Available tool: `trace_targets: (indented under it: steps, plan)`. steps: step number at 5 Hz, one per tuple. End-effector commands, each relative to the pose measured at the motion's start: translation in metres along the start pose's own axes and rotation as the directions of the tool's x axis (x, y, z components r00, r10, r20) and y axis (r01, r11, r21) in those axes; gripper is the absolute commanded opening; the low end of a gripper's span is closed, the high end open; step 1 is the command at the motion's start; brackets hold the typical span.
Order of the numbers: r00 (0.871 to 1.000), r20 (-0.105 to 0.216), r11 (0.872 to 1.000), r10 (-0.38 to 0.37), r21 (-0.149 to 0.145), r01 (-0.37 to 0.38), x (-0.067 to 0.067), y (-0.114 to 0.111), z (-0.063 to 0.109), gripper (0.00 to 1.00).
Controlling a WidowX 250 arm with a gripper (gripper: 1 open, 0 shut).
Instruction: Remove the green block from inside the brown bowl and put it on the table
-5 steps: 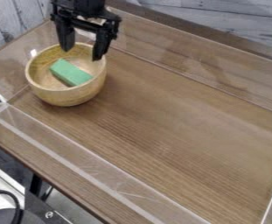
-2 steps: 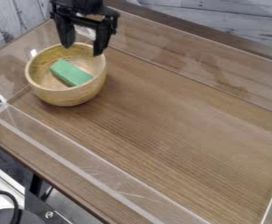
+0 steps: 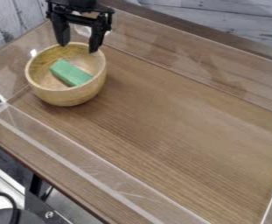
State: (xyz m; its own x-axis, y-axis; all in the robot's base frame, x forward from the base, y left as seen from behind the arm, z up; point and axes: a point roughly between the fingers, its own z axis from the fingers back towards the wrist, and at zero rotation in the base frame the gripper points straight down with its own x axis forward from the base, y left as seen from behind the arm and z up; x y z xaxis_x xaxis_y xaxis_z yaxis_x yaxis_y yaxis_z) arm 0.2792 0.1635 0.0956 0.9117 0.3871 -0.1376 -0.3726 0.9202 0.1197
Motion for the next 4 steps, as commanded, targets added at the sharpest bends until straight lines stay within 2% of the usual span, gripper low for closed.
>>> trace_targets:
  steps: [1, 3, 4]
  plan:
    - [0.998, 0.049, 0.998, -0.049, 0.038, 0.048, 0.006, 0.003, 0.009, 1.00]
    - [0.992, 0.063, 0.993, -0.109, 0.054, 0.106, 0.004, 0.027, -0.006, 1.00]
    - [0.992, 0.054, 0.993, -0.116, 0.033, 0.114, 0.007, 0.039, -0.017, 1.00]
